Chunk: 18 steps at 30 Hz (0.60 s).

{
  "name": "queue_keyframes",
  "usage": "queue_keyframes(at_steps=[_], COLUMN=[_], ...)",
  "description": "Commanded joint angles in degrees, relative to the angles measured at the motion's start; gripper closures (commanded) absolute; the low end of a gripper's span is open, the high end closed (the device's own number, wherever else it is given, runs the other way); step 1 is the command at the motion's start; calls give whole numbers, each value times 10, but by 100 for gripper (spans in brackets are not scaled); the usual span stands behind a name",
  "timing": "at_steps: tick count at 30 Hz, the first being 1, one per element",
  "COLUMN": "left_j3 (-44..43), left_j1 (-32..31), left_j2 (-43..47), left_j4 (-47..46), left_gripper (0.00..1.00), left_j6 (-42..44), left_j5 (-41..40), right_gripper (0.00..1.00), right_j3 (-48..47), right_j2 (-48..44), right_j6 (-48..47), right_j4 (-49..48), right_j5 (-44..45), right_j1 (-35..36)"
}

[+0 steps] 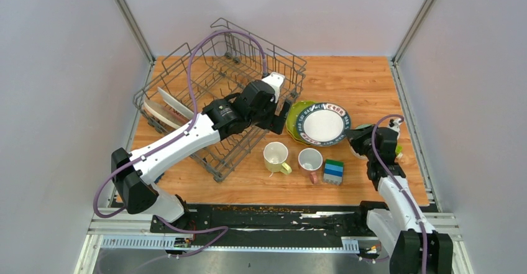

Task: Load the mixed dishes into the dish rack
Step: Pick up the plate at the center of the board.

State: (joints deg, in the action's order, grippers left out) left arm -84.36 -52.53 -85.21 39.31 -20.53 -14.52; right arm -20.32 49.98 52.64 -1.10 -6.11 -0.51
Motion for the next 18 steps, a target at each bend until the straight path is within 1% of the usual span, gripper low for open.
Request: queue_keyframes(at_steps=[1,4,10,18], left_j3=[4,6,1,-41], left_j1=[-3,-3,-3,-3], left_j2=[13,7,-22,-77], left_j4=[-46,-59,-87,-82], left_gripper=[0,0,0,0], left_j6=[-12,-23,-41,-75], left_j5=[45,65,102,77], right_gripper=[100,100,100,100], right_j3=[10,19,27,22], right_j2=[-38,-68,-114,-163], right_j6=[55,66,89,109], right_j4=[-71,-74,-72,-52], right_j5=[-79,-115,-147,-152], right_j1=[-45,-65,-90,-94])
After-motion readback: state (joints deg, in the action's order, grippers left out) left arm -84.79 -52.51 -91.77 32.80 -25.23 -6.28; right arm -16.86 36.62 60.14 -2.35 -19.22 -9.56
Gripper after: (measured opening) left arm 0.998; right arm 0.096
